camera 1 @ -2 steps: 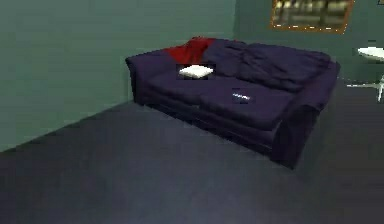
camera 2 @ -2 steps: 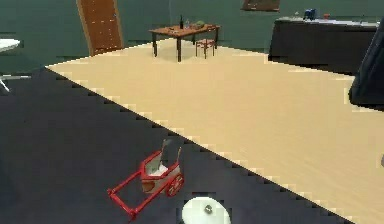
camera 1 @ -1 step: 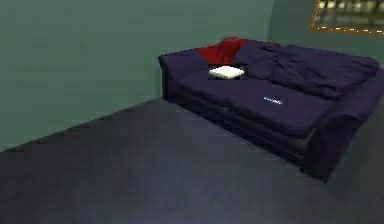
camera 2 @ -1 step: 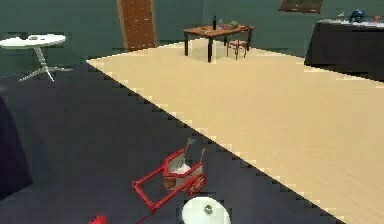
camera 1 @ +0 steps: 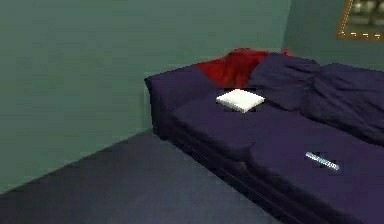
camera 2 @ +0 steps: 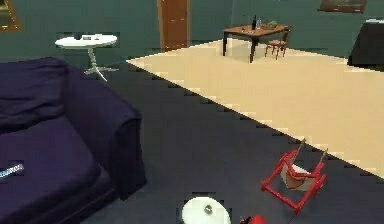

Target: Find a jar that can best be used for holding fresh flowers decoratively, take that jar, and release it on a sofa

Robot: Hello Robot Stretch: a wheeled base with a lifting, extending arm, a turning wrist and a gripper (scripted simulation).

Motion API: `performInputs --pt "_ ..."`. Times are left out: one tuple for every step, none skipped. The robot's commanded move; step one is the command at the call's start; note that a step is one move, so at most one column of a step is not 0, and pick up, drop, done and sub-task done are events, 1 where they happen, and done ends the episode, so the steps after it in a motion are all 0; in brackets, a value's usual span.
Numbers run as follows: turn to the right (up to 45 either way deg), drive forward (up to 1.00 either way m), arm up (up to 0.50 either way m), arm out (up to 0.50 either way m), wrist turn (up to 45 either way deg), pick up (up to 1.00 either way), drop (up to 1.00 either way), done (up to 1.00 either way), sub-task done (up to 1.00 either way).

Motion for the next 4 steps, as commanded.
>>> performInputs --pt "-3.0 0.0 0.0 0.0 0.0 0.0 0.0 0.0 0.0" --pt "0.0 0.8 0.0 0.0 0.0 0.0 0.0 0.0 0.0" --pt "45.0 0.0 0.0 0.0 0.0 0.0 0.0 0.0 0.0" --pt "45.0 0.0 0.0 0.0 0.0 0.0 0.0 0.0 0.0"
